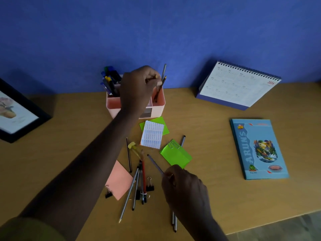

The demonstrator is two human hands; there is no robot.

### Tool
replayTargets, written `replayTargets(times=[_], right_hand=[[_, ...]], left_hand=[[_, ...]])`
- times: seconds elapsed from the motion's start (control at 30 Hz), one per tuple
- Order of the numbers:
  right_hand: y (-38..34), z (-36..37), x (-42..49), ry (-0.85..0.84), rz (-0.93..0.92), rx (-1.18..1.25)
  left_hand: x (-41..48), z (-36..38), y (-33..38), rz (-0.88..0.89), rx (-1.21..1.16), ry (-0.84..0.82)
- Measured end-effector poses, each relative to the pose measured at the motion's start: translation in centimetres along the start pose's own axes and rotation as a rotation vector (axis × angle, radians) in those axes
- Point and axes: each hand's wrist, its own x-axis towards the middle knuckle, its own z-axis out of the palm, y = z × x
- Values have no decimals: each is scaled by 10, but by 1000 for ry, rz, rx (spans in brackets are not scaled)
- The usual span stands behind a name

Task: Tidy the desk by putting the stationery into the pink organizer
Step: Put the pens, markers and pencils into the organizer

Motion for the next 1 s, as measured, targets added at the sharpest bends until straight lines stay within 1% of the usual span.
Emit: replayTargets(times=[0.1,0.2,0.3,0.37,0.47,0.53,0.63,0.77,0.9,1.0], right_hand=[[9,-26,-5,109,-46,204],[21,-43,-7,179,-21,349],[31,-52,-4,165,56,457],[38,-55,0,160,82,523],[42,-63,9,174,72,595],[40,-70,17,182,89,718],[34,-80,34,224,52,845],[24,-92,66,322,23,846],[15,-101,105,391,-66,817],[6,-103,138,450,-121,770]], left_hand=[[0,10,-11,-13,117,-70],[0,21,-17,-44,168,-103],[3,31,-23,-96,236,-114],[5,37,-25,-94,315,-104],[5,41,-26,-73,365,-100],[5,43,-27,-67,383,-105],[5,45,-27,-72,417,-108],[3,45,-26,-46,423,-88],[2,43,-34,-48,289,-84],[-2,34,-36,-39,194,-36]])
